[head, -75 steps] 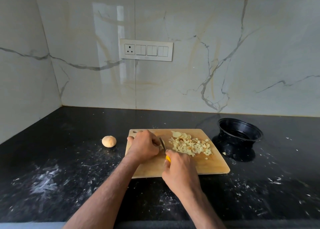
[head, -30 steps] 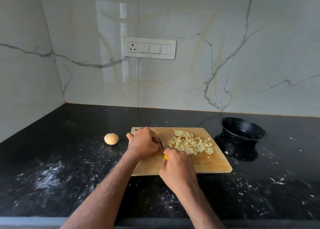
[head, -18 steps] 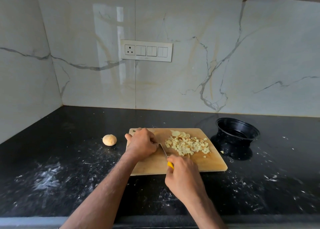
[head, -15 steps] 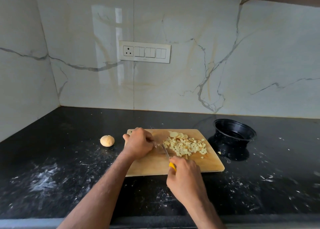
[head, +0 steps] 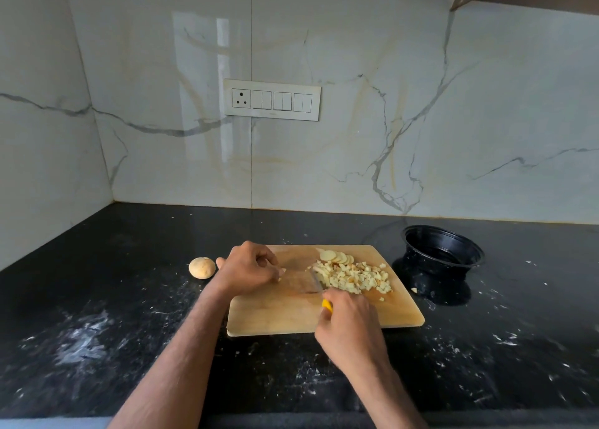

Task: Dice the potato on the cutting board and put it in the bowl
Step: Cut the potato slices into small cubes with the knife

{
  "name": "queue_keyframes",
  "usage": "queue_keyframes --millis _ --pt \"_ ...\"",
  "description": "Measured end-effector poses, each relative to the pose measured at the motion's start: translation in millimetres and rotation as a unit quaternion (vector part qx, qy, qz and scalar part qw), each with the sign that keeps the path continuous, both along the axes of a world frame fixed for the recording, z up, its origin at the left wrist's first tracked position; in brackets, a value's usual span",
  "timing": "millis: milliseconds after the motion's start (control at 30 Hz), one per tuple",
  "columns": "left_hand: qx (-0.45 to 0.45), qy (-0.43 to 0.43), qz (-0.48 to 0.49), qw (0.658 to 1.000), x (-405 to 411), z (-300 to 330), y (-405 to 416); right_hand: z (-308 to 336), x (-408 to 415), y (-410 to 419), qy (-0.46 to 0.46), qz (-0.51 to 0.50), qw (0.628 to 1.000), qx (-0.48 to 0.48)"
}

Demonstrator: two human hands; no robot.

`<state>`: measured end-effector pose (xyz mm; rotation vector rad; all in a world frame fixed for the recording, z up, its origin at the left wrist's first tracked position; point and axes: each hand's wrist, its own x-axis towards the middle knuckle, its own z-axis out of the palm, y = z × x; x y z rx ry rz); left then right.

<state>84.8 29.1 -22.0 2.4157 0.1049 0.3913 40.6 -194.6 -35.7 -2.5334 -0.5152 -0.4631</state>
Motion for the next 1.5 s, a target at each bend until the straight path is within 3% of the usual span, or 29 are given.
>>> queue_keyframes --millis 233,433,1500 --pt "0.008 0.059 -0.067 0.996 -4 3 4 -3 6 5 -0.022 0.000 1.000 0.016" --pt "0.000 0.033 -0.022 0.999 -3 1 -3 -10 3 11 -0.028 0.022 0.999 0.039" --pt "-0.054 0.032 0.013 0.998 -2 0 -23 2 9 29 0.000 0.055 0.998 0.000"
